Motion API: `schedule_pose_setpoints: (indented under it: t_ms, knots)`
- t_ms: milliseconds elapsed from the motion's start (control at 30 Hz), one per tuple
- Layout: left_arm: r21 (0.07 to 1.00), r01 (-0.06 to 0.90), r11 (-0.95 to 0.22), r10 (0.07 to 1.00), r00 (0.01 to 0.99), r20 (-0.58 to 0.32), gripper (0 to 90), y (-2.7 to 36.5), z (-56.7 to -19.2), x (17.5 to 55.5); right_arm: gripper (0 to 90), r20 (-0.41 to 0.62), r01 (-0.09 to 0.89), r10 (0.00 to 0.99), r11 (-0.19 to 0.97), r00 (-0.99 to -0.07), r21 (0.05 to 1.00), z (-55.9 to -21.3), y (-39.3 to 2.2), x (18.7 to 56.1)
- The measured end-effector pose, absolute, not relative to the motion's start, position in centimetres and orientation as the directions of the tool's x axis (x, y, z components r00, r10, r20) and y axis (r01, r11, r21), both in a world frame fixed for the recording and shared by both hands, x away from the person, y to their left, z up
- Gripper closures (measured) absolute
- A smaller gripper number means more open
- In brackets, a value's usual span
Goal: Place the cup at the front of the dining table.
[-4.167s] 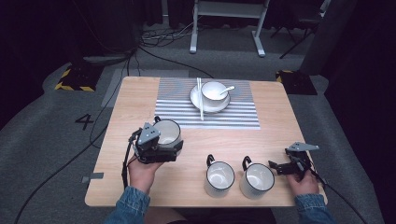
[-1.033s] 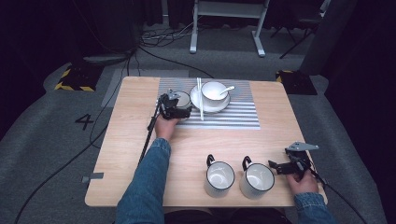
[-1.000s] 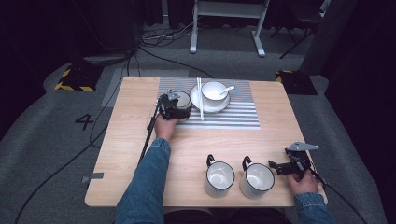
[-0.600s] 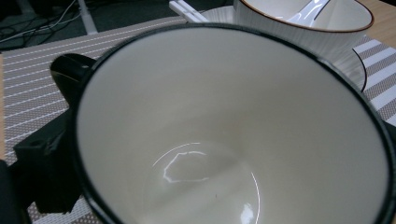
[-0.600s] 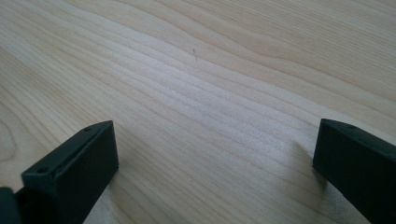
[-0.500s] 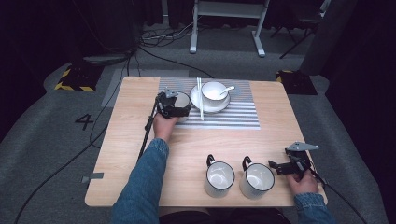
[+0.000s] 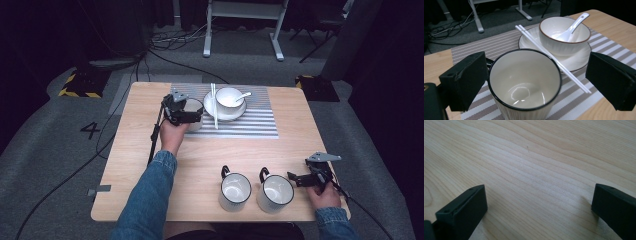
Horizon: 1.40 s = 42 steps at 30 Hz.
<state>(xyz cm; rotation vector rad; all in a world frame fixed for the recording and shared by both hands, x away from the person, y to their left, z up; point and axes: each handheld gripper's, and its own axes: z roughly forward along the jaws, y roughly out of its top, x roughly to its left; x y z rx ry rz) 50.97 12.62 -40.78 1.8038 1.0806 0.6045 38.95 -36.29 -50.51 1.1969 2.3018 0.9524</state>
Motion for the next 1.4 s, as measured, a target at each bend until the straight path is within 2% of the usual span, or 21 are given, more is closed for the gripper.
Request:
schedule_pose_setpoints:
  t_ms: [200, 400, 567, 1033, 1267, 1400]
  knots:
    - [0.895, 0.398, -0.200, 0.858, 0.513, -0.036, 4.5, 13.0, -39.3, 49.0, 0.2, -0.019, 0.569, 0.823, 0.408, -0.567, 0.714, -50.5, -36.3, 39.0]
    - [0.898, 0.403, -0.176, 0.848, 0.526, -0.070, 4.7, 13.4, -38.7, 47.6, 0.3, -0.020, 0.569, 0.823, 0.409, -0.568, 0.713, -50.5, -36.3, 39.0]
    - [0.883, 0.414, -0.222, 0.836, 0.547, -0.046, 5.0, 14.2, -38.3, 46.9, 0.3, -0.019, 0.569, 0.824, 0.407, -0.566, 0.714, -50.5, -36.3, 38.9]
    - [0.876, 0.447, -0.183, 0.801, 0.584, -0.131, 5.8, 17.8, -37.4, 42.9, 0.2, -0.019, 0.569, 0.824, 0.408, -0.566, 0.714, -50.5, -36.3, 38.9]
    - [0.870, 0.445, -0.210, 0.809, 0.579, -0.101, 6.0, 19.2, -37.0, 41.5, 0.2, -0.019, 0.569, 0.824, 0.408, -0.566, 0.714, -50.5, -36.3, 38.9]
    - [0.839, 0.446, -0.311, 0.784, 0.620, -0.039, 6.0, 19.5, -36.6, 40.9, 0.3, -0.018, 0.570, 0.824, 0.407, -0.566, 0.714, -50.5, -36.3, 38.9]
